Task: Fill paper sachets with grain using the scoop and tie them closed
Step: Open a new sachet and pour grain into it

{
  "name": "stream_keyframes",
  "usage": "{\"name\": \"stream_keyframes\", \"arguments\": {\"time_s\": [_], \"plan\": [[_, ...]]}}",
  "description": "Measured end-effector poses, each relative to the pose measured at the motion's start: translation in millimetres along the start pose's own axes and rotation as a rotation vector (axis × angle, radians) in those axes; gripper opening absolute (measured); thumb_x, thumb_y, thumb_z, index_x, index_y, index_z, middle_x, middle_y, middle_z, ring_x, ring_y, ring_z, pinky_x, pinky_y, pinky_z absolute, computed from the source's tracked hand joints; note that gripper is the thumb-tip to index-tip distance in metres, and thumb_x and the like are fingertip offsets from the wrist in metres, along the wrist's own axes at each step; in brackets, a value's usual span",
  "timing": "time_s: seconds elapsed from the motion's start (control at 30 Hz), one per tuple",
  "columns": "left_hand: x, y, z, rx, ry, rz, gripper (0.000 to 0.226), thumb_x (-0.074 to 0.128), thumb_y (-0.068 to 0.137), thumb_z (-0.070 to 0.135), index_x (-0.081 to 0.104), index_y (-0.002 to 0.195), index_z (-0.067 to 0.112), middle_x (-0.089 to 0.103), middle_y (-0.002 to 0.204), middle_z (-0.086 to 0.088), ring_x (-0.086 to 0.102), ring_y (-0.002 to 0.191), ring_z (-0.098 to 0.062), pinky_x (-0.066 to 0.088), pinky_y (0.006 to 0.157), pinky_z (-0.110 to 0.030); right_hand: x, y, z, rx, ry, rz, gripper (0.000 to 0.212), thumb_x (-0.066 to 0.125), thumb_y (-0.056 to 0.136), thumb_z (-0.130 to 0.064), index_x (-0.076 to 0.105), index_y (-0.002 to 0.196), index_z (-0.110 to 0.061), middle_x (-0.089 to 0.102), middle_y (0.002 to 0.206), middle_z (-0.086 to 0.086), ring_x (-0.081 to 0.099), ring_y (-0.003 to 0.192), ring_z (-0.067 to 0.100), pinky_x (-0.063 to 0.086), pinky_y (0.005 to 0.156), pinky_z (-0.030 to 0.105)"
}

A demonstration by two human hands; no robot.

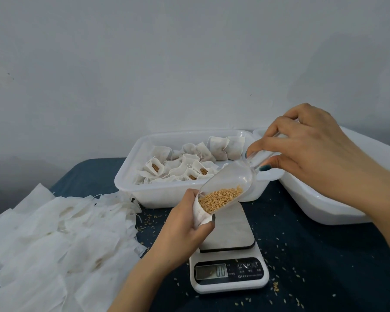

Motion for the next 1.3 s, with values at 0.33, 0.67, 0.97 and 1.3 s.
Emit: {"name": "stream_keyframes", "arguments": {"time_s": [0.33, 0.67, 0.97, 1.3], "plan": [[-2.5, -0.2, 5.1, 0.019, -0.047, 0.012, 0.019, 0.055, 0.083, 0.035, 0.045, 0.099, 0.04, 0.06, 0.078, 0.023, 0.05, 0.057, 0.0, 0.035, 0.049, -0.008, -5.0, -1.4, -0.1, 0.029, 0.002, 0.02, 0.025, 0.074, 0.078, -0.028, 0.079, 0.102, -0.021, 0.069, 0.091, 0.007, 0.055, 0.092, 0.041, 0.041, 0.084, 0.052], [-3.8, -0.6, 7.1, 0.02, -0.041, 0.023, 0.015, 0.053, 0.087, 0.031, 0.046, 0.099, 0.036, 0.06, 0.076, 0.017, 0.046, 0.055, 0.0, 0.034, 0.05, -0.01, -5.4, -5.1, 5.8, 0.059, 0.016, 0.044, 0.027, 0.063, 0.09, -0.038, 0.078, 0.105, -0.022, 0.069, 0.091, 0.006, 0.053, 0.093, 0.042, 0.038, 0.082, 0.049], [-11.6, 0.0, 10.9, 0.04, -0.051, 0.075, 0.007, 0.05, 0.086, 0.027, 0.046, 0.091, 0.025, 0.053, 0.068, 0.016, 0.041, 0.055, -0.002, 0.034, 0.051, -0.013, 31.4, -42.1, 37.3, 0.373, 0.251, -0.184, 0.02, 0.05, 0.092, -0.057, 0.056, 0.11, -0.057, 0.054, 0.092, -0.022, 0.042, 0.093, 0.008, 0.03, 0.105, 0.062], [-22.4, 1.7, 11.3, 0.045, -0.113, 0.101, 0.02, 0.036, 0.099, 0.035, 0.048, 0.083, 0.034, 0.049, 0.076, 0.012, 0.043, 0.069, -0.007, 0.037, 0.064, -0.022, 57.4, -86.3, 55.6, 0.75, 0.549, -0.101, 0.042, 0.041, 0.081, -0.067, 0.062, 0.11, -0.045, 0.063, 0.105, -0.02, 0.061, 0.096, 0.011, 0.05, 0.077, 0.041]]}}
Point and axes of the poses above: each hand's wrist, its own y-axis towards the middle knuckle, its own x-axis out of the palm, z = x × y, the point moved 7 cm from there along y, towards the middle knuckle
